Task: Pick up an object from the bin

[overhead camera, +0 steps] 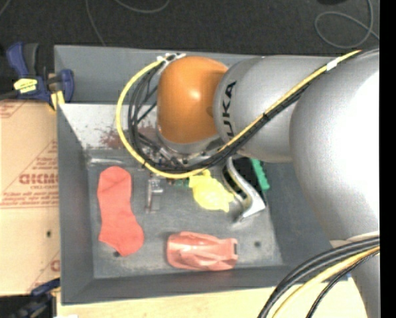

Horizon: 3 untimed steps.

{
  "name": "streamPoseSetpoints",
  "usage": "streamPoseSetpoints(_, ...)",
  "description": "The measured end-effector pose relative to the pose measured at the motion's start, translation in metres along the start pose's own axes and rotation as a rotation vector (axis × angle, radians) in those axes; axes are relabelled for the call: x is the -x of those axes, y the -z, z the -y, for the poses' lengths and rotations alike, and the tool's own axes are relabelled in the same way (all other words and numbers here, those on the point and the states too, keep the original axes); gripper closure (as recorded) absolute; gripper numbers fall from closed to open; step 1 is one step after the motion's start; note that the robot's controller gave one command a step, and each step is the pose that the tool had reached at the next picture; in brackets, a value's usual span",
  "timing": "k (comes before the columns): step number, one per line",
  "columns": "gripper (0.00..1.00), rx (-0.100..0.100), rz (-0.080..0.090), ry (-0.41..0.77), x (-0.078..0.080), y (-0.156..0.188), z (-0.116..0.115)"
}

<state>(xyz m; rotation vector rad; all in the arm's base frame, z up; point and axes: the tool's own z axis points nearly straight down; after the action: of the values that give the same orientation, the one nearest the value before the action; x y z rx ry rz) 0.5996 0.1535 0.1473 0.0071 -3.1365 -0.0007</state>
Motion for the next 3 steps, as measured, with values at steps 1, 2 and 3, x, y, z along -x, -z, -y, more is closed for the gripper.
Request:
streamPoseSetpoints(1, 0.0, 0.001, 0.008, -0.002, 0.002, 0.005, 0.0)
streamPoseSetpoints(2, 0.0, 0.002, 0.019, 0.045, 0.016, -0.03, -0.031)
streamPoseSetpoints(3, 0.0, 0.001, 0.009, 0.186, 0.017, -0.065, -0.06)
